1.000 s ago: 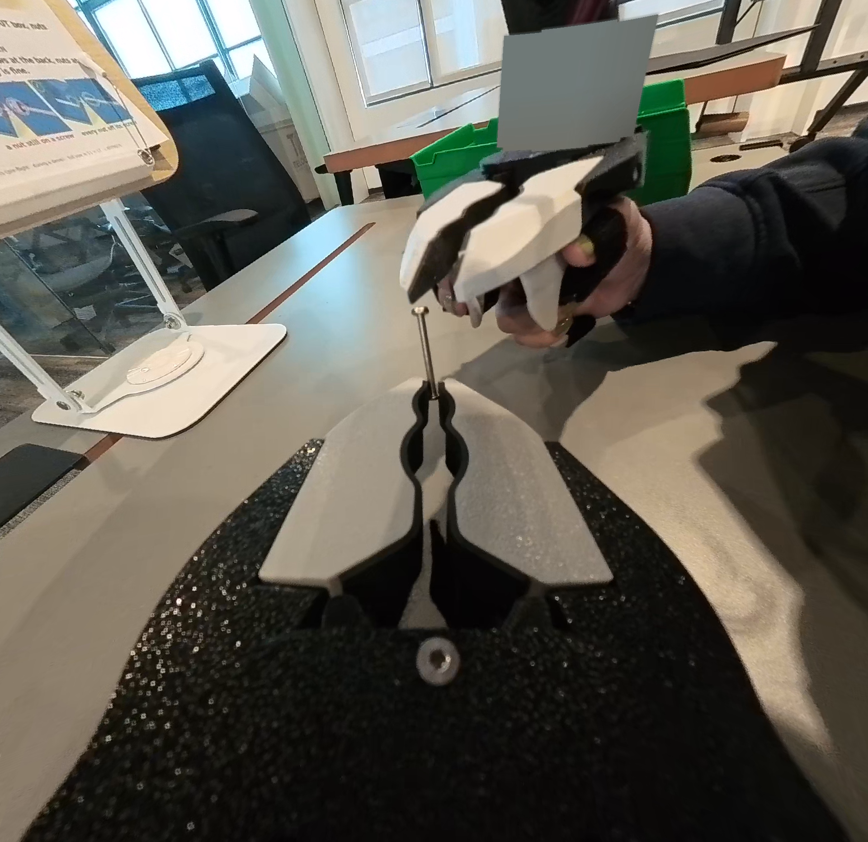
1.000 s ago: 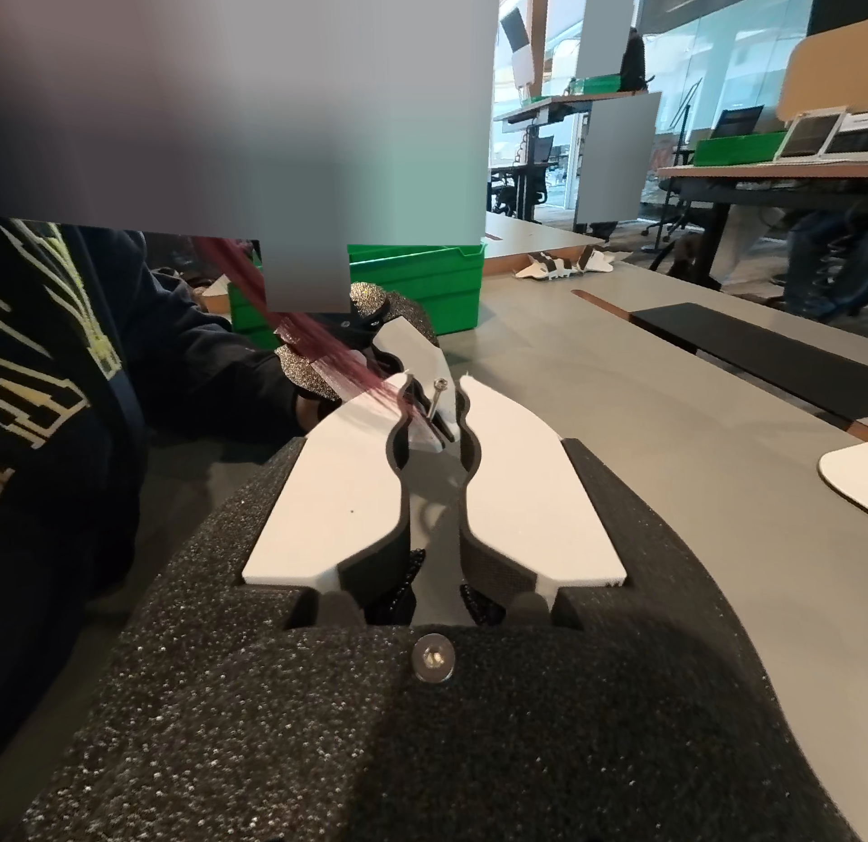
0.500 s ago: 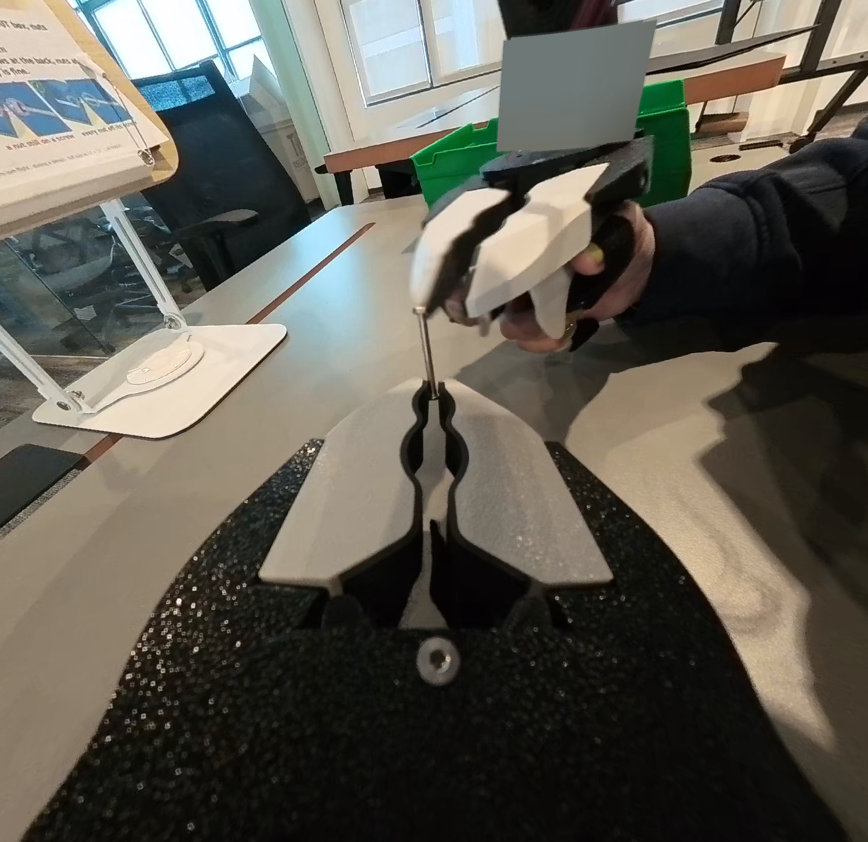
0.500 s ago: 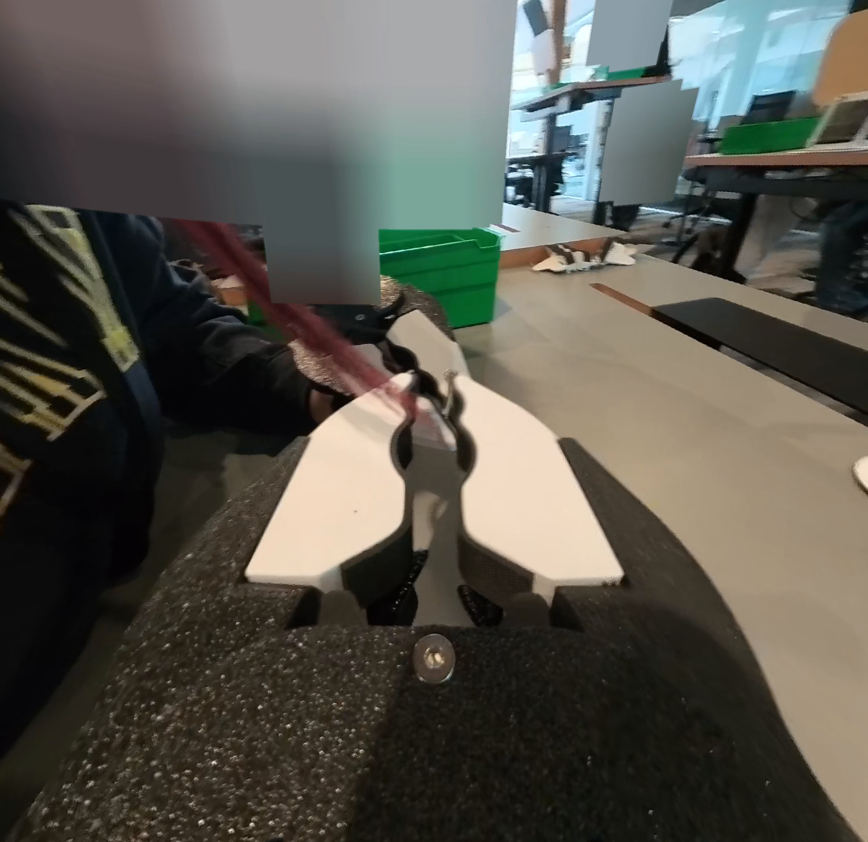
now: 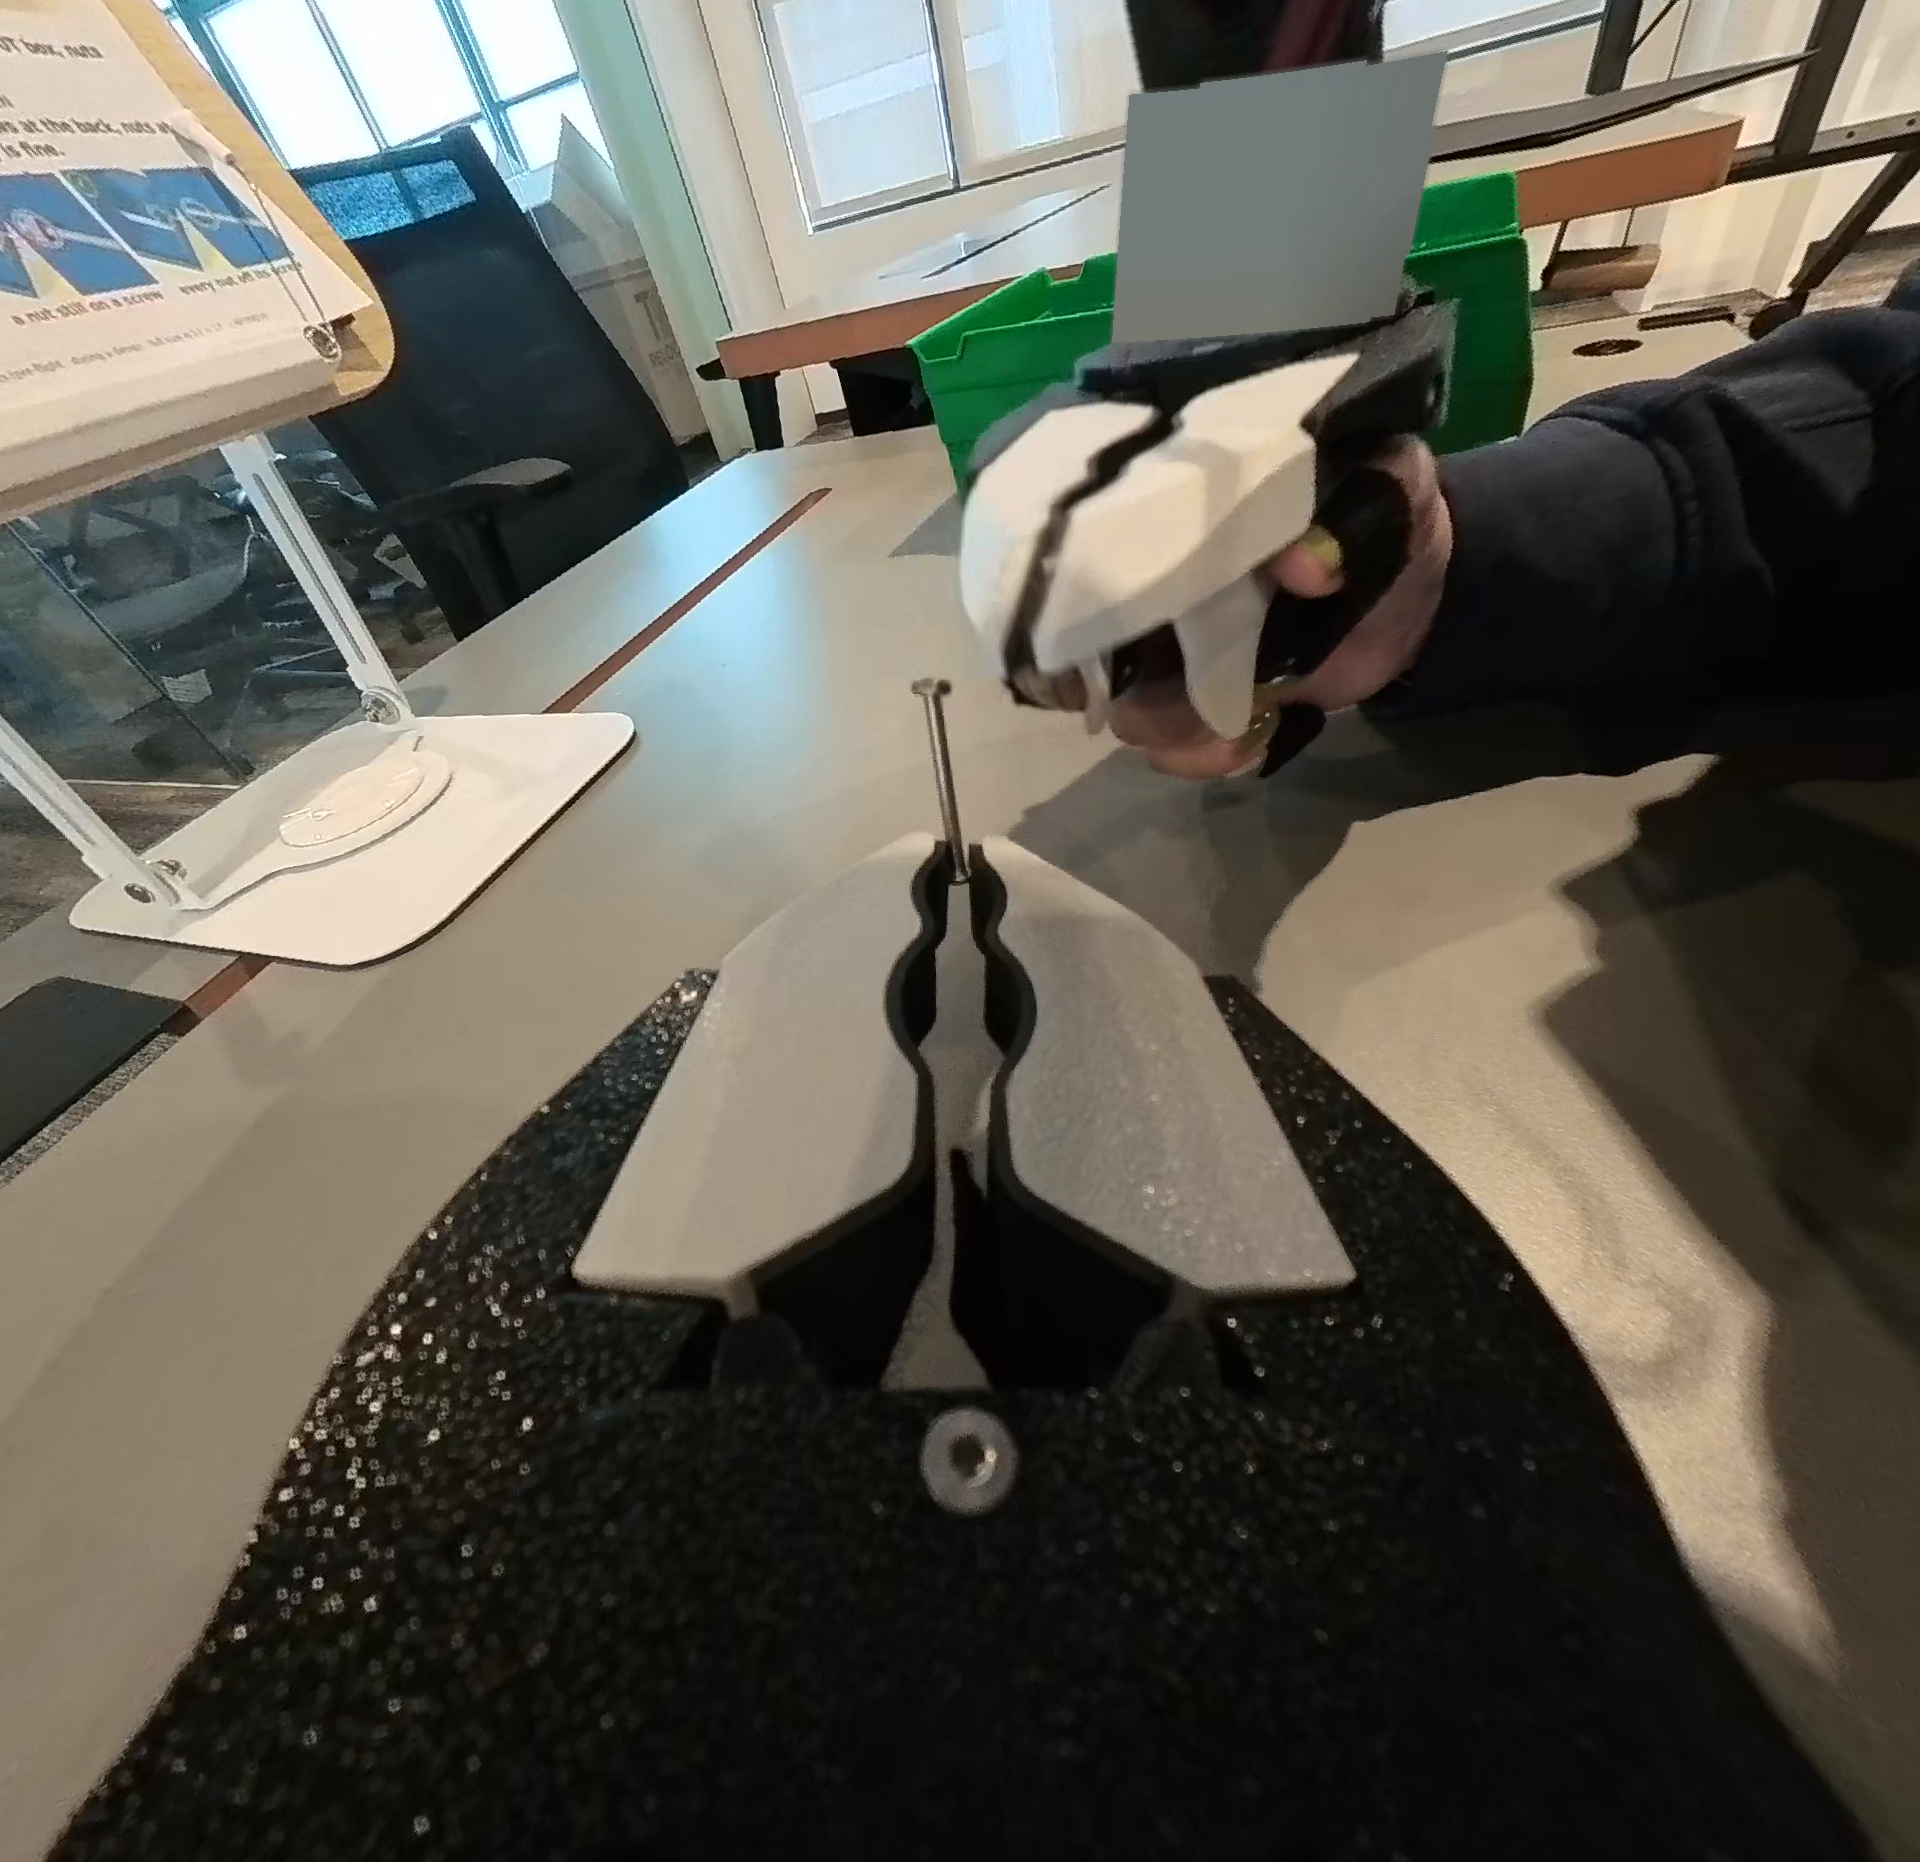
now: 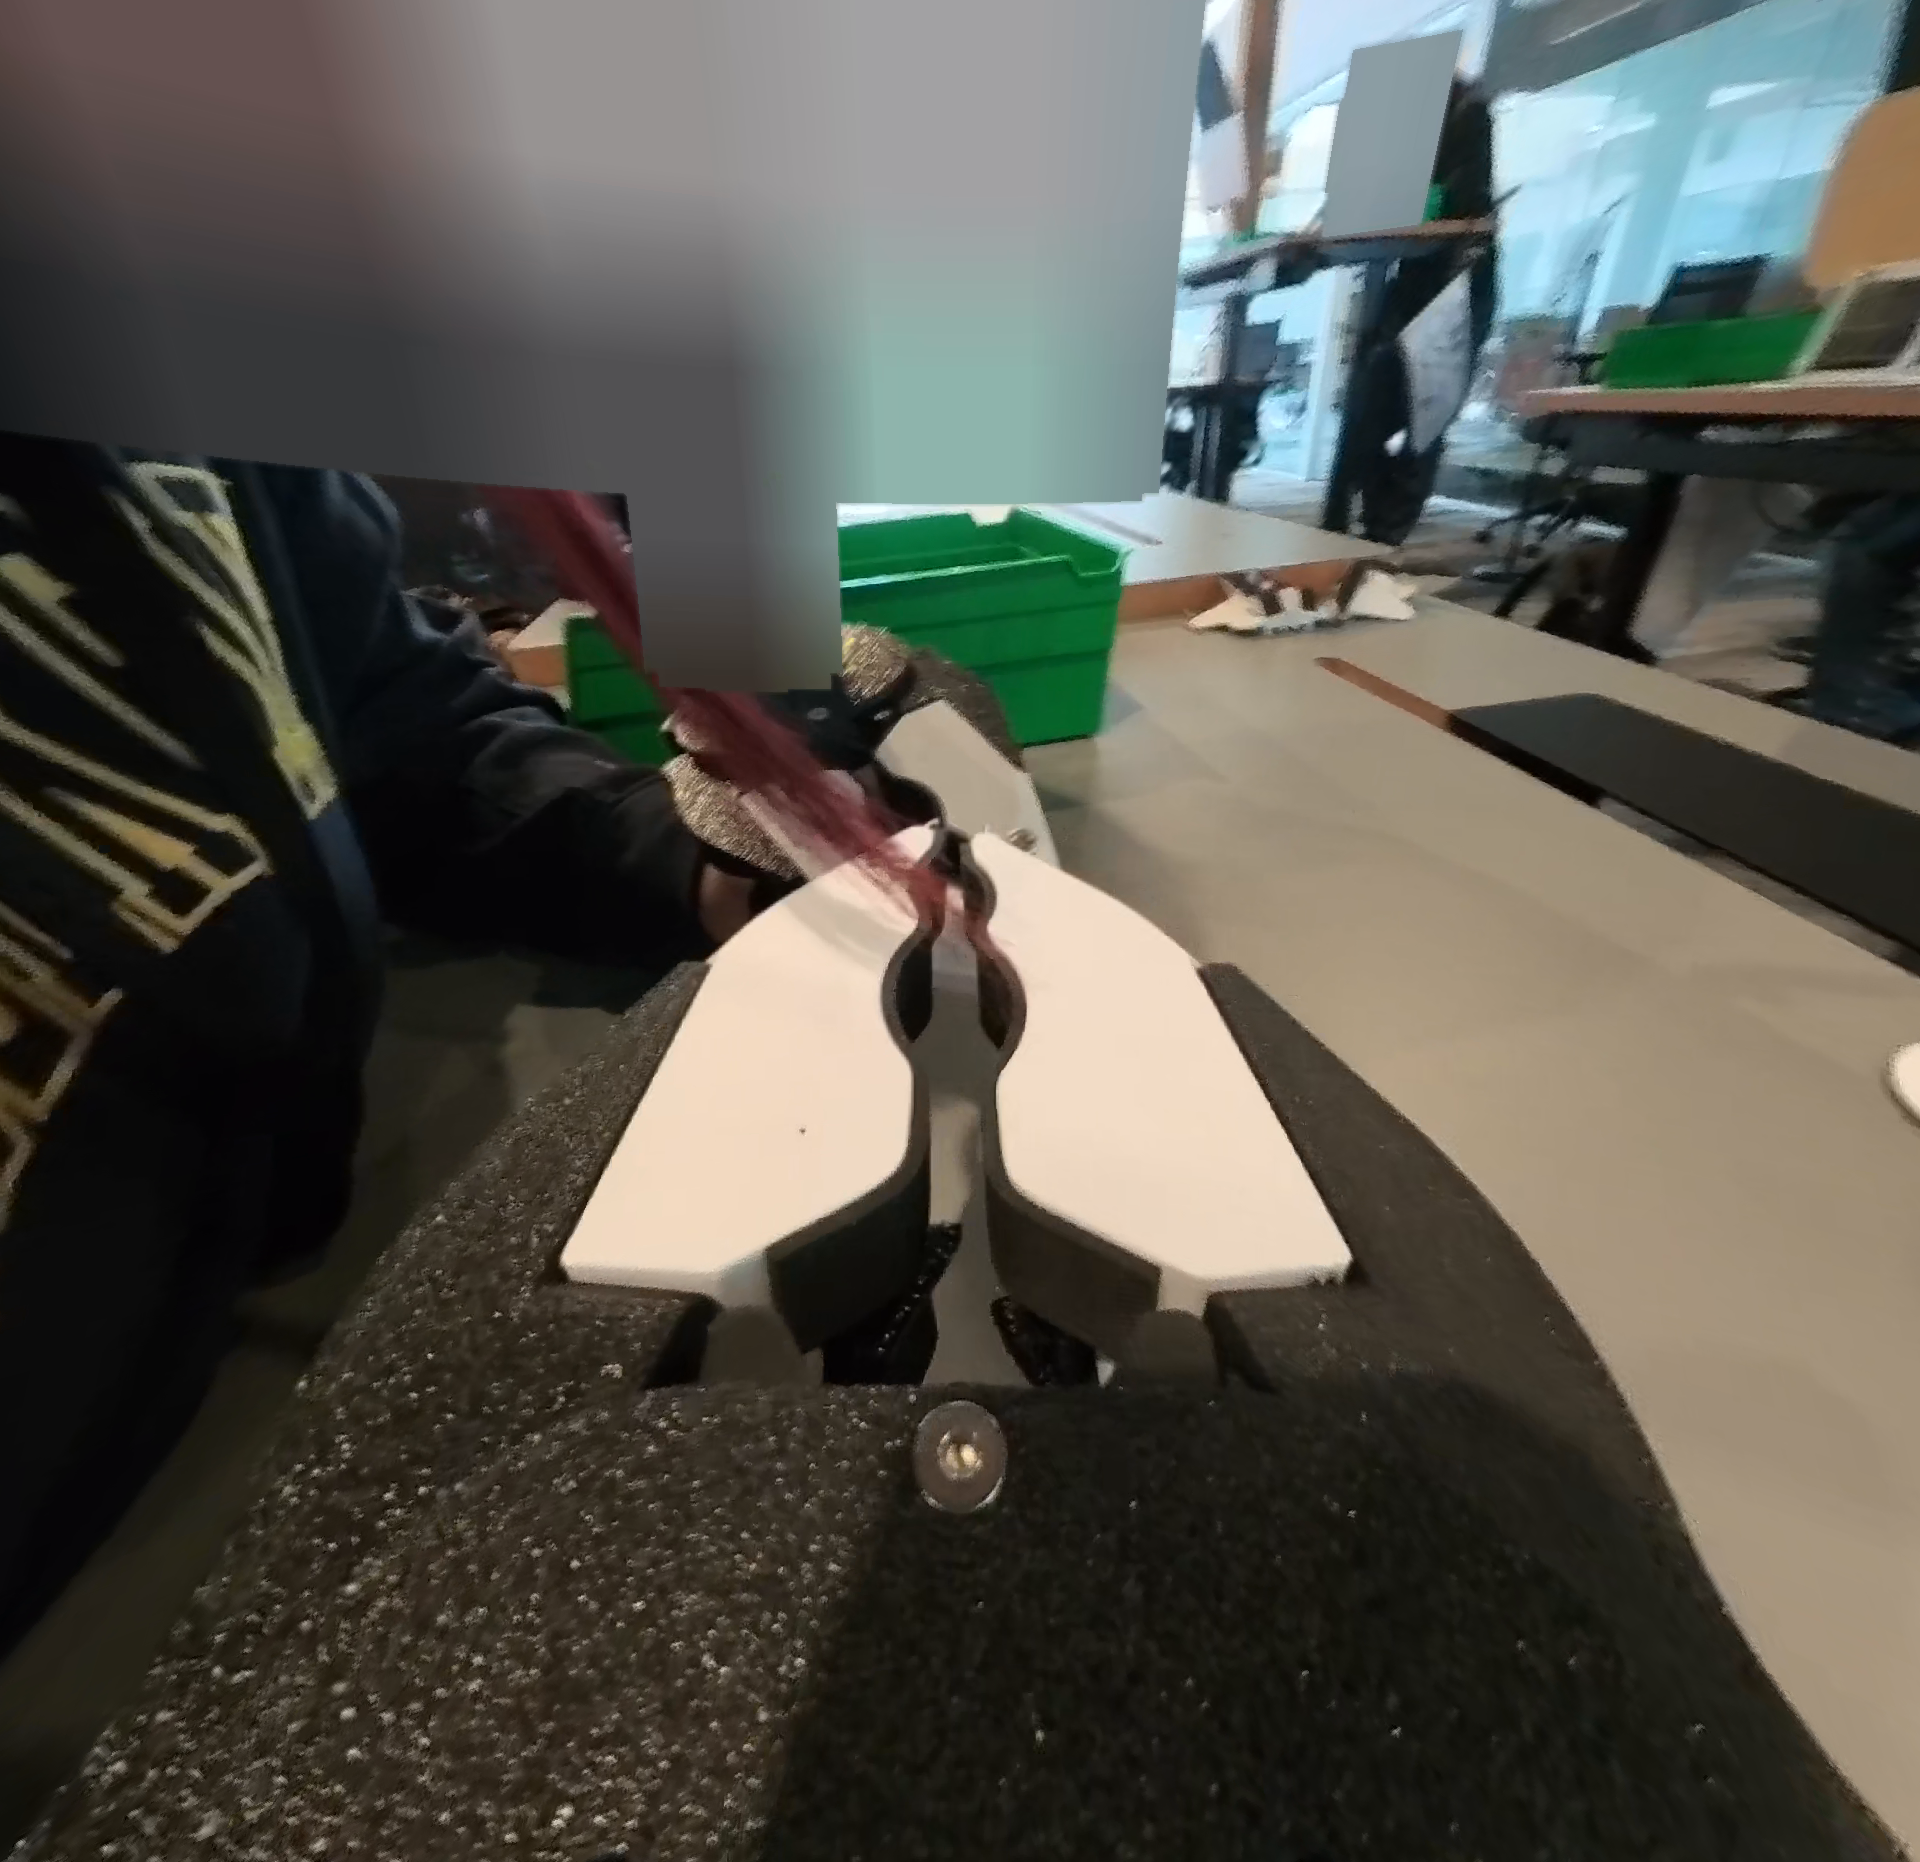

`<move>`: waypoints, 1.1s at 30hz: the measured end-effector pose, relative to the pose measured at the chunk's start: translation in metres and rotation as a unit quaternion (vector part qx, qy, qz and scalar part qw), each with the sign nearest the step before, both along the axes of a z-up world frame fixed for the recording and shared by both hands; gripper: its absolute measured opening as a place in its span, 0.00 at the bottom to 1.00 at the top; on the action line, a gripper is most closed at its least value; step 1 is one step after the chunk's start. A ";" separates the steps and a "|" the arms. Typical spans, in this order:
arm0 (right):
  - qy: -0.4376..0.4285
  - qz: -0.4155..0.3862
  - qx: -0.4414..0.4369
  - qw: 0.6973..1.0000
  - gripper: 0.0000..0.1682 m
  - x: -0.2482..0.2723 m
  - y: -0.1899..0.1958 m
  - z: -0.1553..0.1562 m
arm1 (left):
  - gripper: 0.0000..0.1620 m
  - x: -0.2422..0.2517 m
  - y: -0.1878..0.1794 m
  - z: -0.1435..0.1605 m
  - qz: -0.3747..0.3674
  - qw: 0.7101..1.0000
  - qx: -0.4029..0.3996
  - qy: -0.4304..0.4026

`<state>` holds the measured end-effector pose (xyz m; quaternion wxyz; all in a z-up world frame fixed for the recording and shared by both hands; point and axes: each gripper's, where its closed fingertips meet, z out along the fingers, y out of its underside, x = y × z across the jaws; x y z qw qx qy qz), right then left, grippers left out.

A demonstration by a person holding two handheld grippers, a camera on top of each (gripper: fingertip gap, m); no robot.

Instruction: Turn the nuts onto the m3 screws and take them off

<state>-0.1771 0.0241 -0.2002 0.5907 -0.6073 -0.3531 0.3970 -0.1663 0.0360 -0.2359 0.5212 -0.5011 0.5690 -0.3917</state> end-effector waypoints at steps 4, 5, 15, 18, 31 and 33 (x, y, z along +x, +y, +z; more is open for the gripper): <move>0.005 -0.033 0.004 0.999 0.05 0.006 0.008 0.002 | 0.02 0.000 0.000 -0.001 -0.001 1.000 -0.002 0.002; 0.001 -0.037 0.004 0.999 0.05 0.005 0.010 0.000 | 0.02 0.000 0.000 -0.001 -0.002 1.000 -0.003 0.003; 0.000 -0.033 0.005 0.999 0.04 0.004 0.008 0.000 | 0.02 0.000 0.000 -0.001 -0.003 1.000 -0.003 0.004; -0.011 -0.039 0.005 0.999 0.07 0.002 0.009 -0.003 | 0.02 0.000 0.000 -0.001 -0.003 1.000 -0.003 0.004; -0.018 -0.035 0.018 0.999 0.07 0.001 0.007 -0.003 | 0.02 0.000 -0.001 -0.002 -0.004 1.000 -0.001 0.008; -0.019 -0.022 0.014 0.999 0.01 0.001 0.003 -0.004 | 0.02 0.000 -0.001 -0.002 -0.004 1.000 0.000 0.008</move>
